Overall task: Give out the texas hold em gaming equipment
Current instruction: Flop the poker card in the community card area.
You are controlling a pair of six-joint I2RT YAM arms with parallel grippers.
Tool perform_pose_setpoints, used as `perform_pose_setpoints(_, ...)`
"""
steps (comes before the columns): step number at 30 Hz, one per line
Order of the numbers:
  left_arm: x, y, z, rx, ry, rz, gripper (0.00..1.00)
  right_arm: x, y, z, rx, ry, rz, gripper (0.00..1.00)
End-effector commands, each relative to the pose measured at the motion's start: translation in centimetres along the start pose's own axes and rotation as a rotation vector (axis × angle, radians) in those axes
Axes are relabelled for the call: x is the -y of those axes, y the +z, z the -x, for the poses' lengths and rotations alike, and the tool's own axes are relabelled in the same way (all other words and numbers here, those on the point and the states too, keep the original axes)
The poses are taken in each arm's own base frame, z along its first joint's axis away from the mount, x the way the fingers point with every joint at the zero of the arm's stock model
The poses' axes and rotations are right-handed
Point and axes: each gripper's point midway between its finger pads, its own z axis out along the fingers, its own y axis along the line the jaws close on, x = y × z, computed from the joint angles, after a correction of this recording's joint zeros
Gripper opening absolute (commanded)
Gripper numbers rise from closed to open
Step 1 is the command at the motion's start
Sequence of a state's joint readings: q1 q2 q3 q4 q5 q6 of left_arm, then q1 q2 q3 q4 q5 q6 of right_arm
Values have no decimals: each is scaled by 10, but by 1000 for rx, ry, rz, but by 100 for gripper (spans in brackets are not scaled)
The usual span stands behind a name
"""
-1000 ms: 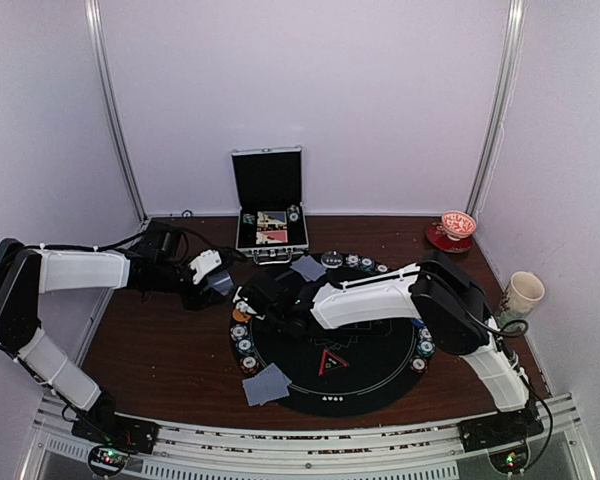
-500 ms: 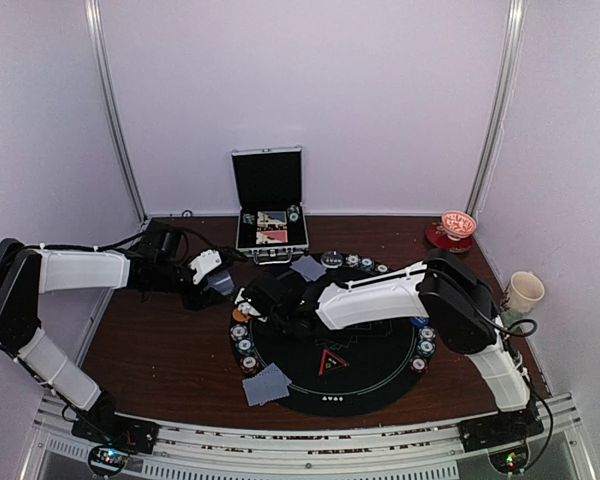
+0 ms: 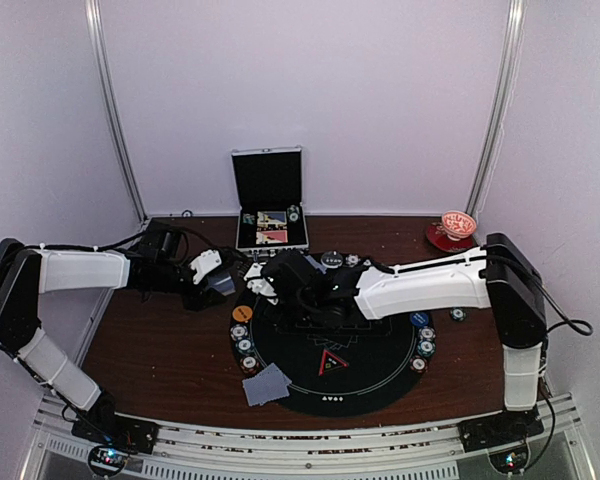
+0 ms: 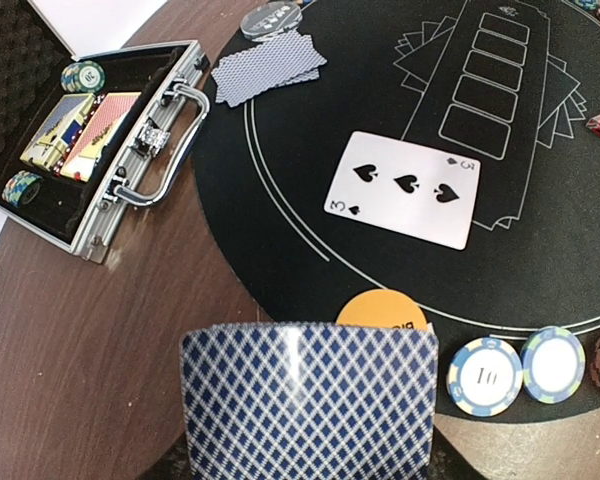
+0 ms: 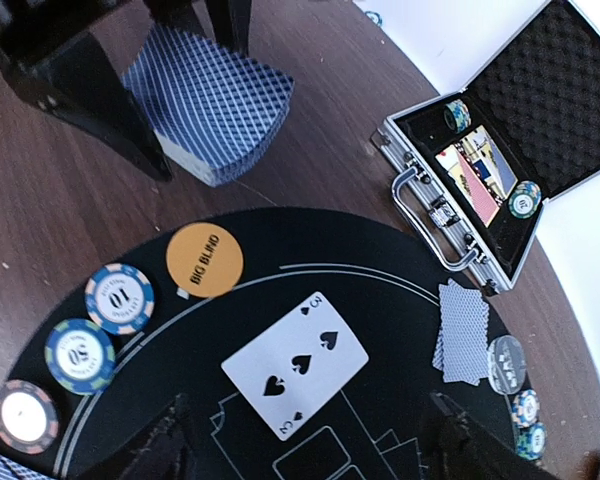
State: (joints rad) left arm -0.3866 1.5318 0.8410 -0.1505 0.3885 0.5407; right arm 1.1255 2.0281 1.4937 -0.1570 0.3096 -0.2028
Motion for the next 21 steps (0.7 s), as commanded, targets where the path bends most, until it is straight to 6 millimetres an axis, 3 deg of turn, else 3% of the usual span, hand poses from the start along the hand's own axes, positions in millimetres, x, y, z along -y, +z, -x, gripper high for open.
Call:
perform_pose_setpoints(1, -6, -8, 21, 76, 32, 7, 55, 2, -25, 23, 114, 162, 84, 84)
perform_pose_setpoints(8, 10, -13, 26, 111, 66, -47, 56, 10, -40, 51, 219, 565, 328, 89)
perform_pose_setpoints(13, 31, -16, 31, 136, 131, -96, 56, 13, -28, 53, 226, 845, 514, 89)
perform_pose_setpoints(21, 63, -24, 35, 173, 229, -172, 56, 6, -11, 56, 239, 1004, 685, 88)
